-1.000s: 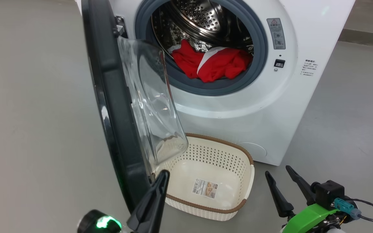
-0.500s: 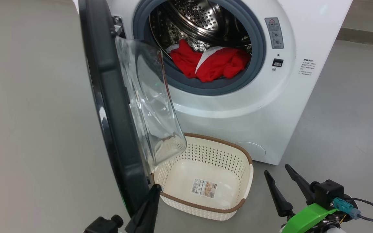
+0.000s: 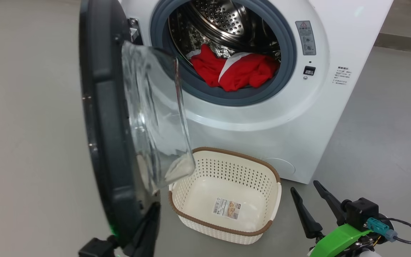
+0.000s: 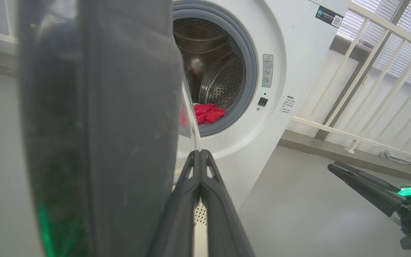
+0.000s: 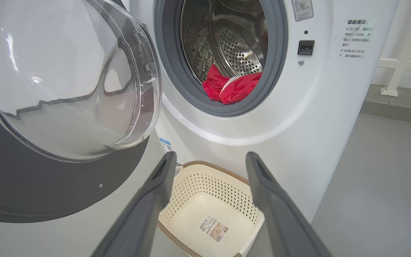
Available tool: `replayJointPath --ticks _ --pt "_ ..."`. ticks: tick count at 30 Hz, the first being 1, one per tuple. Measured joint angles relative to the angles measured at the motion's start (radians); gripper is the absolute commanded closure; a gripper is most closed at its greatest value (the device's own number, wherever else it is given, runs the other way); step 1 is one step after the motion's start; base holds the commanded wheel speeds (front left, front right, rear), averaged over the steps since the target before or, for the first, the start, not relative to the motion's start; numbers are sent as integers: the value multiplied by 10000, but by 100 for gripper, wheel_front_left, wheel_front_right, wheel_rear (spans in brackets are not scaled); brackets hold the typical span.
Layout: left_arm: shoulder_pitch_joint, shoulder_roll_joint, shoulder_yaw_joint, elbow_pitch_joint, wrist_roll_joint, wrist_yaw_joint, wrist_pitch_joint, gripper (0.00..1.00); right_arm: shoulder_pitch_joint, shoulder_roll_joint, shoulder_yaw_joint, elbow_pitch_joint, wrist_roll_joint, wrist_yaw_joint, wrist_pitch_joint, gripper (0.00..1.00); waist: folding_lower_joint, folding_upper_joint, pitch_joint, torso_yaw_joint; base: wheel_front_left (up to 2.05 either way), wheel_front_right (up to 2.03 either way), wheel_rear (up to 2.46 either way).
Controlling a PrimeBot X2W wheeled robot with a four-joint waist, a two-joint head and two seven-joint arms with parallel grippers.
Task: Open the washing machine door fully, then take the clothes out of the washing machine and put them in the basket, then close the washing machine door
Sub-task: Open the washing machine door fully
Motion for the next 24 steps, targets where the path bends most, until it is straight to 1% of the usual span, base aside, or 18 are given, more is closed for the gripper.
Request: replayJointPath --ticks 8,19,24 --pt "75 128 1212 -33 8 167 0 100 2 19 44 -48 0 0 0 0 0 0 -73 114 0 0 0" --pt "139 548 2736 138 203 171 0 100 3 12 144 -148 -12 0 0 0 0 0 36 179 0 0 0" --pt "-128 715 3361 330 276 173 0 100 0 4 224 -157 -13 0 0 0 0 0 138 140 0 0 0"
